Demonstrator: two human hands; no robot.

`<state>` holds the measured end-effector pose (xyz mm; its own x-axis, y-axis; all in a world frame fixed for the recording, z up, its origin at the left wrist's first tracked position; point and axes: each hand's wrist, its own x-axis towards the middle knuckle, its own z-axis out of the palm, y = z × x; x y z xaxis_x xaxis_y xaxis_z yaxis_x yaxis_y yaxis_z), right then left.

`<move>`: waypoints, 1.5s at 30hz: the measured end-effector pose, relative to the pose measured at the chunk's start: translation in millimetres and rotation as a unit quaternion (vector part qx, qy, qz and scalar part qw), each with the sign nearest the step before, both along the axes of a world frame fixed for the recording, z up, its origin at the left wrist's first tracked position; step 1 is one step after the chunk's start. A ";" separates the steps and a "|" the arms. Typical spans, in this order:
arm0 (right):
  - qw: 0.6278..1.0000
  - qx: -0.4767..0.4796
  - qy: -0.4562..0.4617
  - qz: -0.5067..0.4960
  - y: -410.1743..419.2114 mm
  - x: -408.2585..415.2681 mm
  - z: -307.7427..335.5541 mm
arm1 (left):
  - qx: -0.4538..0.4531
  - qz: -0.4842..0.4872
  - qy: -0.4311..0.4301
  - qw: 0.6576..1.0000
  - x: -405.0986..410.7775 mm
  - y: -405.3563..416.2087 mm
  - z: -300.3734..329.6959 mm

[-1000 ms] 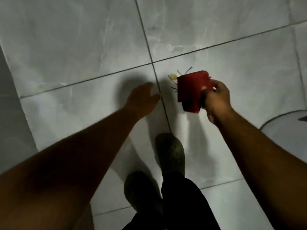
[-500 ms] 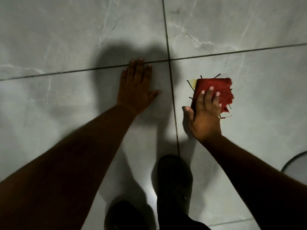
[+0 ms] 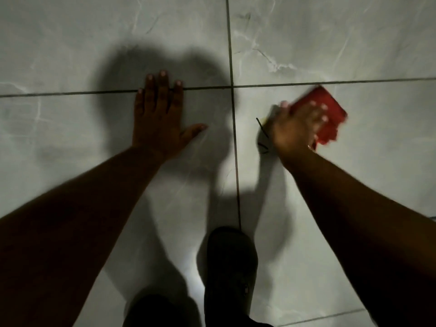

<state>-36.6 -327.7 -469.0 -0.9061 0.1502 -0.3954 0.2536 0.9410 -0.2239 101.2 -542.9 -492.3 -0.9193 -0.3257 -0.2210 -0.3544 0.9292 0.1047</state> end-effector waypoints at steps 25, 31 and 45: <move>0.931 -0.055 -0.006 0.361 -75.1 36.0 -1.6 | -0.015 0.026 -0.014 0.999 34.3 -26.8 10.9; 0.834 -0.048 0.017 0.549 20.5 12.8 13.2 | -0.017 0.025 -0.041 0.999 36.3 -27.6 16.1; 0.977 -0.013 0.007 0.214 -26.7 37.3 2.4 | 0.013 0.014 -0.036 0.999 20.1 -21.1 8.0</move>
<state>0.7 -354.3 -466.6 -0.8891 -0.2533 -0.3813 -0.1651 0.9543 -0.2490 121.3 -564.0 -484.3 -0.8909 -0.3449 -0.2956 -0.3884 0.9158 0.1020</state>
